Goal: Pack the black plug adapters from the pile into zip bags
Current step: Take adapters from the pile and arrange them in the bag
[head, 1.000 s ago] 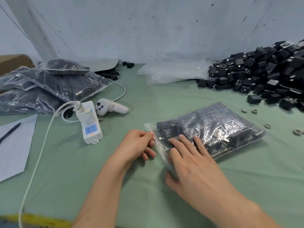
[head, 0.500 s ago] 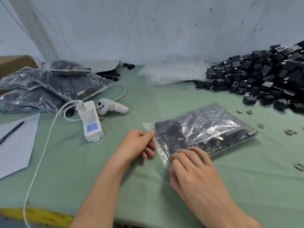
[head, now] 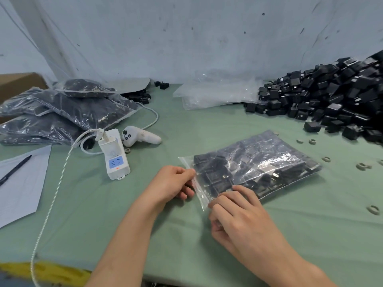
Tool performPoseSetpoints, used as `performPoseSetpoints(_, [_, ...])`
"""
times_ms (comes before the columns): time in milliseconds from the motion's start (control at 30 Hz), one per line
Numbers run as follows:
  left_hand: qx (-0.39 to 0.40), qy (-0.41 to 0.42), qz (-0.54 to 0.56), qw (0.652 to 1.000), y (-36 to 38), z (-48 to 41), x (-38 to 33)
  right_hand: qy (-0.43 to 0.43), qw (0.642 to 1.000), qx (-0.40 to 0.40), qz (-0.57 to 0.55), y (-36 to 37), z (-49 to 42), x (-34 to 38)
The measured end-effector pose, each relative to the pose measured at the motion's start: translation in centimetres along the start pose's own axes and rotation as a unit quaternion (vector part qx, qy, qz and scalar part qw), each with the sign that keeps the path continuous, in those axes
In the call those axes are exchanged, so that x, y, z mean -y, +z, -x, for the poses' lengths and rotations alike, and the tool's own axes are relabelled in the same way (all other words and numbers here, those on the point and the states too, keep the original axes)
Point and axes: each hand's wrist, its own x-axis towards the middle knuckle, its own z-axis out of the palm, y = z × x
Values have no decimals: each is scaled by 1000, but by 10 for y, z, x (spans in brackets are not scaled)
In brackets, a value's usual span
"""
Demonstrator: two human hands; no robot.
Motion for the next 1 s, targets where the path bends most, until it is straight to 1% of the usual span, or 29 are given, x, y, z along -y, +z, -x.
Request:
performPoseSetpoints(167, [-1, -5, 21, 1000, -1, -3, 1, -6, 1000, 9, -16, -1, -2, -3])
performPoseSetpoints(300, [5, -2, 28, 1000, -1, -2, 2, 31, 996, 83, 3, 2, -1, -4])
performPoseSetpoints(367, [-1, -2, 31, 1000, -1, -1, 2, 27, 995, 99, 2, 1, -2, -10])
performPoseSetpoints(467, [-22, -7, 38, 999, 0, -1, 0, 0, 997, 82, -10, 0, -1, -18])
performPoseSetpoints(633, [-41, -13, 20, 999, 1, -4, -3, -28, 999, 22, -31, 2, 4, -21])
performPoseSetpoints(800, [-45, -28, 15, 998, 1, -8, -2, -61, 998, -22, 4, 5, 5, -25])
performPoseSetpoints(1000, [-50, -30, 28, 998, 1, -12, -1, -83, 995, -47, 17, 7, 6, -26])
